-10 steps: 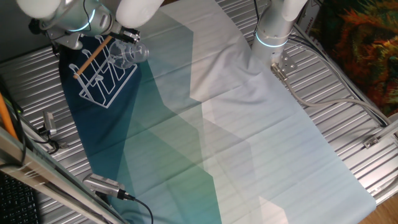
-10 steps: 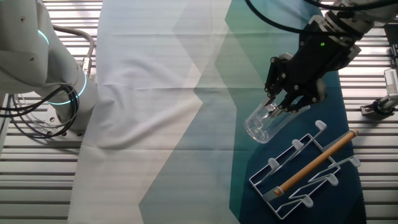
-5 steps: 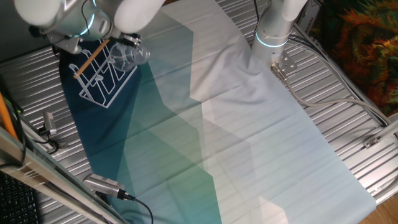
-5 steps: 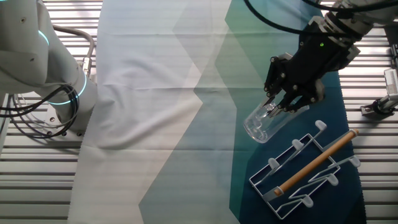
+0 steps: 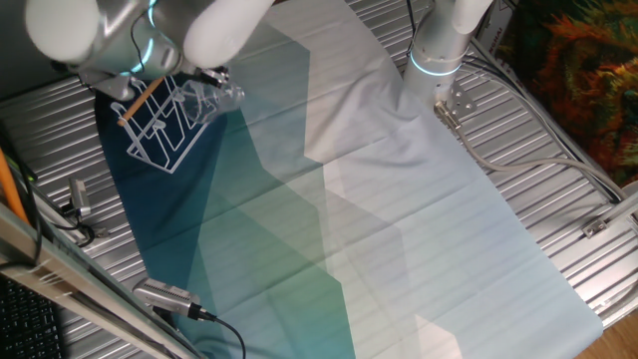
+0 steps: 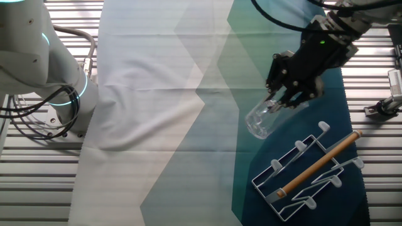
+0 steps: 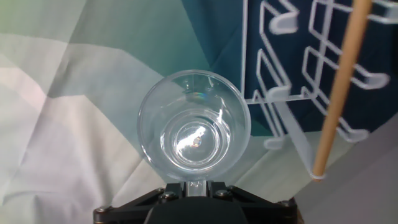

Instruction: Put the cup on the cup rack

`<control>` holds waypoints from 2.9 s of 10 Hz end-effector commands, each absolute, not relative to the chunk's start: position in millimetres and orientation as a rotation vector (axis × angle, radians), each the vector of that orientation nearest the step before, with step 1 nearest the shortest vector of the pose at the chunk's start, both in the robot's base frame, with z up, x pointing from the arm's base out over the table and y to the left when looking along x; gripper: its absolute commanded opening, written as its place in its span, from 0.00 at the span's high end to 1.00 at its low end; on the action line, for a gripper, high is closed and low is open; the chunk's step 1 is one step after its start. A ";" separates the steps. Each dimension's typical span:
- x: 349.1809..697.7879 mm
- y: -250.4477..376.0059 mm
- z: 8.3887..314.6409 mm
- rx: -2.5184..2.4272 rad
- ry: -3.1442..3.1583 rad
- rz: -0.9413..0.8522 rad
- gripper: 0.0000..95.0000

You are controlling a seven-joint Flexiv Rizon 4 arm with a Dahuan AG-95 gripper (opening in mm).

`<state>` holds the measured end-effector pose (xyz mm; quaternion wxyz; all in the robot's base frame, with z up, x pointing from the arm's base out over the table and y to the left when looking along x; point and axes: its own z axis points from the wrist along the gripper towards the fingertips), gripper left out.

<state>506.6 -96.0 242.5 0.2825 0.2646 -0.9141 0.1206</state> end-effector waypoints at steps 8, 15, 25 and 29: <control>489.8 -97.0 188.5 0.689 -2.454 0.346 1.00; 488.8 -94.6 161.4 0.675 -2.458 0.362 1.00; 485.7 -89.5 133.9 0.675 -2.492 0.374 1.00; 484.7 -88.1 127.9 0.674 -2.503 0.378 1.00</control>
